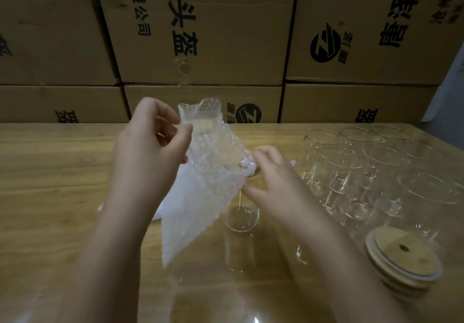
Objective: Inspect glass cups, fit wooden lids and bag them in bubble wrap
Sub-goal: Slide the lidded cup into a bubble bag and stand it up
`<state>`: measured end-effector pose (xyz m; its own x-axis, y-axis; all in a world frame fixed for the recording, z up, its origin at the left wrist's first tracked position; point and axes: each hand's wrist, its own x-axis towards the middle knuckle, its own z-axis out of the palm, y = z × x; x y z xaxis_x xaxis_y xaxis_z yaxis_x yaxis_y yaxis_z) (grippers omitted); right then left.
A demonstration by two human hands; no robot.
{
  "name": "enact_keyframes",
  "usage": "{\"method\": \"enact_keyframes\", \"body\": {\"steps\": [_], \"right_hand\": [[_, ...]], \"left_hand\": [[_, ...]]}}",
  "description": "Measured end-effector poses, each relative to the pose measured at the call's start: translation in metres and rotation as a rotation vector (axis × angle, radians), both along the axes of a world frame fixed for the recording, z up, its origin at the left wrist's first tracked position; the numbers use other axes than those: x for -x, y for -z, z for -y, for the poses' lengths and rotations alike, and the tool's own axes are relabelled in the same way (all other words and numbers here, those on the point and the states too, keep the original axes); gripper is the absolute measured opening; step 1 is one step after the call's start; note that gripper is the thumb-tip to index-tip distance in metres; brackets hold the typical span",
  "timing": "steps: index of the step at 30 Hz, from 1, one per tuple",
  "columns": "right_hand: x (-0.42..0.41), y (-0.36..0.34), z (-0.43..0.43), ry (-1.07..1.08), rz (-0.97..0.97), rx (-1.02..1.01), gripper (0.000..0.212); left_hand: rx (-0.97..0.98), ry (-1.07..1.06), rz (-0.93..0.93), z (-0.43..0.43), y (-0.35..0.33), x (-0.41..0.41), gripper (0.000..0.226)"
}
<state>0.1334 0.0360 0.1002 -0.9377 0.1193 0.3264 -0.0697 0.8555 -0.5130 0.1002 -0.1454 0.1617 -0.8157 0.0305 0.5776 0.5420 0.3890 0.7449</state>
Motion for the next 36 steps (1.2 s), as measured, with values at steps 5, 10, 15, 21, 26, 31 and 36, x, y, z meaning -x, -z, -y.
{"method": "enact_keyframes", "body": {"steps": [5,10,15,21,26,31,36], "right_hand": [[0.008,0.013,0.0,0.051,0.003,-0.036,0.053],[0.012,0.023,0.007,0.004,-0.065,0.131,0.058],[0.013,0.022,-0.001,0.161,-0.155,0.216,0.061],[-0.005,-0.013,-0.009,0.231,-0.737,0.686,0.059],[-0.025,-0.043,-0.008,0.035,-0.983,1.14,0.053],[-0.029,-0.048,0.003,-0.072,-0.896,1.119,0.051],[-0.03,-0.046,0.006,-0.041,-0.868,0.958,0.057]], "left_hand": [[0.157,0.064,-0.018,-0.004,0.005,0.001,0.018],[0.221,0.04,0.008,-0.004,0.006,0.003,0.022],[0.172,0.048,0.092,-0.003,0.01,0.009,0.016],[0.106,0.081,0.132,-0.012,0.014,0.009,0.029],[0.142,0.104,0.126,-0.023,0.021,0.009,0.031],[0.186,0.148,0.08,-0.029,0.021,0.005,0.031],[0.17,0.08,0.094,-0.027,0.021,0.007,0.028]]}}
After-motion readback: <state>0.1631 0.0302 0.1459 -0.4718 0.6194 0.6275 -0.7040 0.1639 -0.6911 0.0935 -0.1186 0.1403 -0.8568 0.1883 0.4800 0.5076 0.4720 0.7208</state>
